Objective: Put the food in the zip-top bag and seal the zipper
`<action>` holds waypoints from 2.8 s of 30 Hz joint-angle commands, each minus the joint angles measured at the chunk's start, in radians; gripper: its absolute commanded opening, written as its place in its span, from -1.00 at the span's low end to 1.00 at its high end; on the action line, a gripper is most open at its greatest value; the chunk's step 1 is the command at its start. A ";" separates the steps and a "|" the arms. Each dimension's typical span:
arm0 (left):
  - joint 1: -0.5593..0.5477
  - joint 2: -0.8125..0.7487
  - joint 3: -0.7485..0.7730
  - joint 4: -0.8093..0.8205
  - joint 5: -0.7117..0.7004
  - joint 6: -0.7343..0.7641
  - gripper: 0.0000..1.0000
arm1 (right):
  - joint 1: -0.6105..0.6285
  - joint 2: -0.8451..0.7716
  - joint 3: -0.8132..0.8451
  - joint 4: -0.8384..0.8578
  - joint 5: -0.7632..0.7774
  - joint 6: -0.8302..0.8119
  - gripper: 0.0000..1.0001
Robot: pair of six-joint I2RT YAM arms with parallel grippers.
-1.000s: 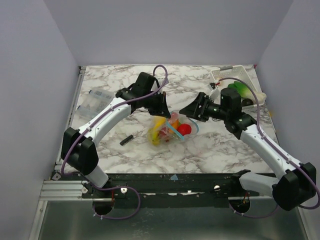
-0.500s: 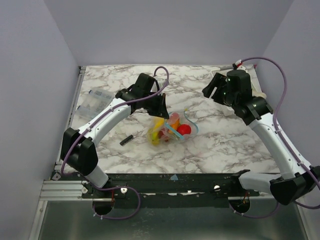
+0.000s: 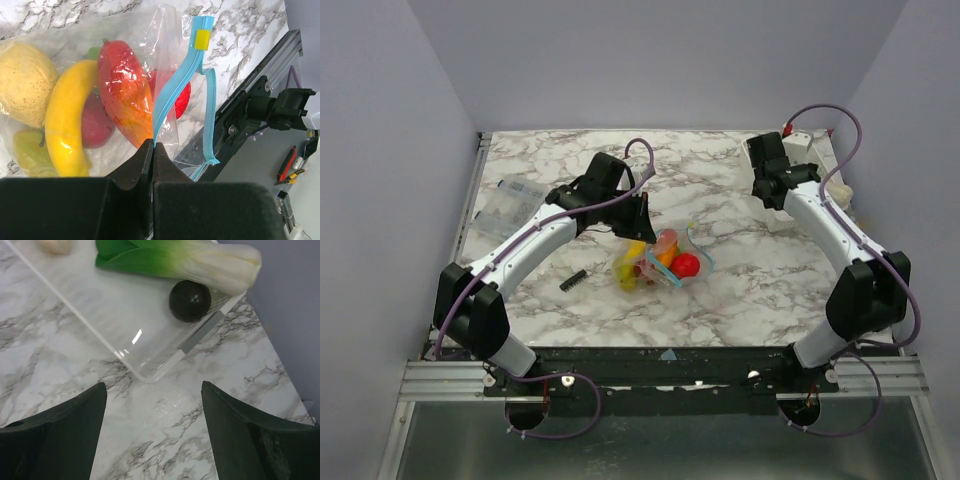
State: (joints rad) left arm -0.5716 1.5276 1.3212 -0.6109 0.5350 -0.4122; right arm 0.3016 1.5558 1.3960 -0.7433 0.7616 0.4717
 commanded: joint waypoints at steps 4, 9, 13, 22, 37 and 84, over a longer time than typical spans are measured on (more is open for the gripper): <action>-0.004 -0.034 -0.016 0.033 0.045 -0.008 -1.00 | -0.151 0.188 0.022 0.091 0.062 -0.098 0.68; -0.003 -0.044 -0.020 0.031 0.048 -0.005 -1.00 | -0.227 0.273 0.022 0.139 0.023 -0.141 0.70; -0.003 -0.045 -0.029 0.040 0.058 -0.010 -1.00 | -0.270 0.321 0.017 0.188 -0.011 -0.180 0.70; -0.002 -0.038 -0.034 0.049 0.076 -0.016 -1.00 | -0.293 0.431 0.067 0.266 -0.051 -0.241 0.74; -0.002 -0.014 -0.033 0.055 0.104 -0.023 -1.00 | -0.295 0.512 0.104 0.359 -0.125 -0.292 0.78; 0.009 -0.005 -0.036 0.065 0.138 -0.031 -1.00 | -0.285 0.596 0.386 0.130 -0.371 -0.125 0.49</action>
State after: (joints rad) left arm -0.5694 1.5150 1.2934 -0.5621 0.6476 -0.4438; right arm 0.0189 2.1437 1.8309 -0.5159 0.2794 0.3035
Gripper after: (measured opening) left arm 0.012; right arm 0.729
